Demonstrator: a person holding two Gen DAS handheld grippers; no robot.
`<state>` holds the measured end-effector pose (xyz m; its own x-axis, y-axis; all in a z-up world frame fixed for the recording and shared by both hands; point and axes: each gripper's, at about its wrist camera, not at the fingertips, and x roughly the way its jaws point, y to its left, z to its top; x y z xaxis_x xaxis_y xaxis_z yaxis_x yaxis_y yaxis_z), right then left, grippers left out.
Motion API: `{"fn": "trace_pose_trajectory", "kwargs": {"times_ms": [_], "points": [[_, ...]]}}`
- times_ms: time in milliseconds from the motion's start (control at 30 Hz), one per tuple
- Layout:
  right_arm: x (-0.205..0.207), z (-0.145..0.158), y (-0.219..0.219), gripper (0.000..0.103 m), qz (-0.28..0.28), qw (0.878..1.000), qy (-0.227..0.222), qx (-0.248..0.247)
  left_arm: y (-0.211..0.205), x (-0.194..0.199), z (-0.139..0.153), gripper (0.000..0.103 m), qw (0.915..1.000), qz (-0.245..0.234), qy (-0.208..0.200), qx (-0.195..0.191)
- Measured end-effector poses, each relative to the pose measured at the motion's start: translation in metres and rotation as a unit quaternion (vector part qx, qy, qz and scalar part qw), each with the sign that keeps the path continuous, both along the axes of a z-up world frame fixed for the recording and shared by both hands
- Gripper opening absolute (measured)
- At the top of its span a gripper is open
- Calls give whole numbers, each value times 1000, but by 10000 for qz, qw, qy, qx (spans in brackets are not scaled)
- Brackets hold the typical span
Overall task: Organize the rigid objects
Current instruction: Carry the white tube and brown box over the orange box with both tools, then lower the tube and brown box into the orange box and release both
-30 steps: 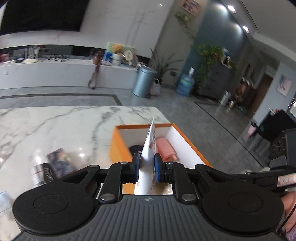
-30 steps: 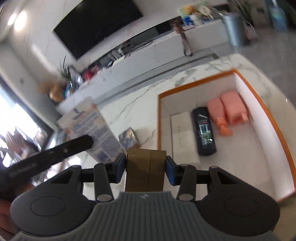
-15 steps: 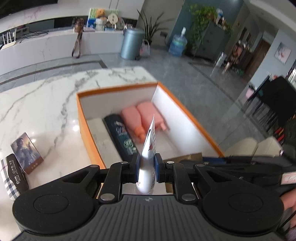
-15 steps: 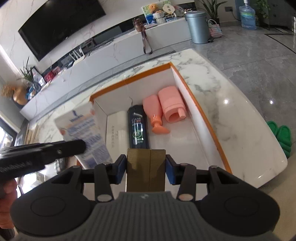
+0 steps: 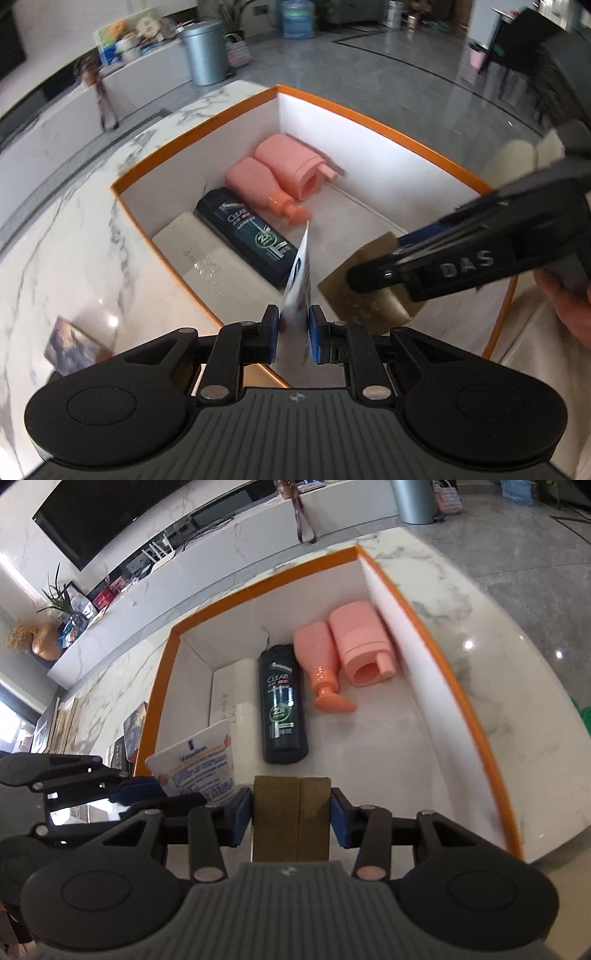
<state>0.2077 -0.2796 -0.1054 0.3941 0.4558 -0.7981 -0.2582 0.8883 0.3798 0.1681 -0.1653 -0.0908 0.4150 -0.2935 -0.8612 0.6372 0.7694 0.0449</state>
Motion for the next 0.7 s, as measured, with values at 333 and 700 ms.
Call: {"fn": "trace_pose_trajectory", "kwargs": {"times_ms": [333,700], "points": [[7,-11,17,46,159,9996,223,-47,0,3,5,20,9997,-181,81,138],[10,-16,24,46,182,9990,414,-7,6,10,15,7,9945,903,517,-97]]}}
